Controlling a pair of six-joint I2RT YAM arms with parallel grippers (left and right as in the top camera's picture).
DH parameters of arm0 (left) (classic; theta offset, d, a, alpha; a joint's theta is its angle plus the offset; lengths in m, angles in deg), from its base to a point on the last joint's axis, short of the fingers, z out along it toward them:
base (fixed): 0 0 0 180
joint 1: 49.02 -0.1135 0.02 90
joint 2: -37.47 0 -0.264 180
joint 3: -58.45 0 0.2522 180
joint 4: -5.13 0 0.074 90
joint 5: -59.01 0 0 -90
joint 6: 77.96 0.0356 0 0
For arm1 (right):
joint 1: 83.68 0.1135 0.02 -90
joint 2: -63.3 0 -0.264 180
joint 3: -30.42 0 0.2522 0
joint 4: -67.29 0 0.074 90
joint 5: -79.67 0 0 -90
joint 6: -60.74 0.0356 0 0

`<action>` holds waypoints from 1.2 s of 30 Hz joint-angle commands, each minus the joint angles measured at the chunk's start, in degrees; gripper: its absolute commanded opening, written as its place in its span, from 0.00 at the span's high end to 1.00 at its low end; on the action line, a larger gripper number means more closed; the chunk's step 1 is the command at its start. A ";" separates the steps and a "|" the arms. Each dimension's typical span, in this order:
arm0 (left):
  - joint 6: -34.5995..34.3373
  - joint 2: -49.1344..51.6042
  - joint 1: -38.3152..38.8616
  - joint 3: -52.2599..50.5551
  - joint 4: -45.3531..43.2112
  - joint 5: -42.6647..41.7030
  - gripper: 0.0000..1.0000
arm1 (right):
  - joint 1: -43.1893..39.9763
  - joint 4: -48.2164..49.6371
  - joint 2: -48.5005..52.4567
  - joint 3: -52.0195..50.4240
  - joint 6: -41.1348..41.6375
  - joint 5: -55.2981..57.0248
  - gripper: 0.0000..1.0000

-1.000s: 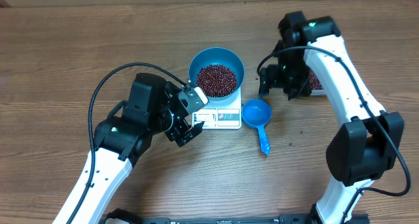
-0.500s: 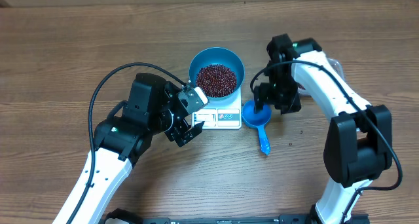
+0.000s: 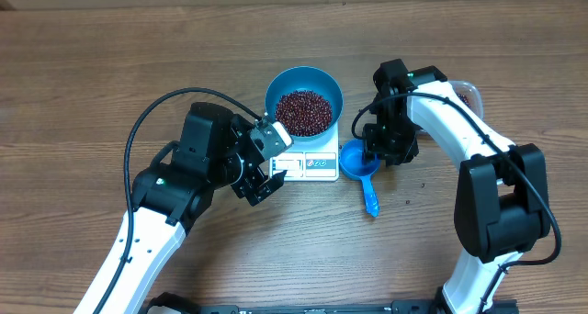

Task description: Scoop item into bowl and weigh 150g on scale

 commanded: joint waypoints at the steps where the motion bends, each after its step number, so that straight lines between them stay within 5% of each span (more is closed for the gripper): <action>1: -0.98 0.20 -0.26 1.55 -0.02 -0.48 0.00 | 0.07 0.66 -1.75 -0.81 0.20 -0.04 0.51; 15: -0.98 0.20 -0.26 1.55 -0.02 -0.46 0.00 | 0.07 3.61 -1.75 -0.83 0.15 0.33 0.63; 36: -0.98 0.17 -0.26 1.55 -0.02 -0.46 0.01 | 0.07 6.36 -1.75 -3.43 0.20 2.56 0.66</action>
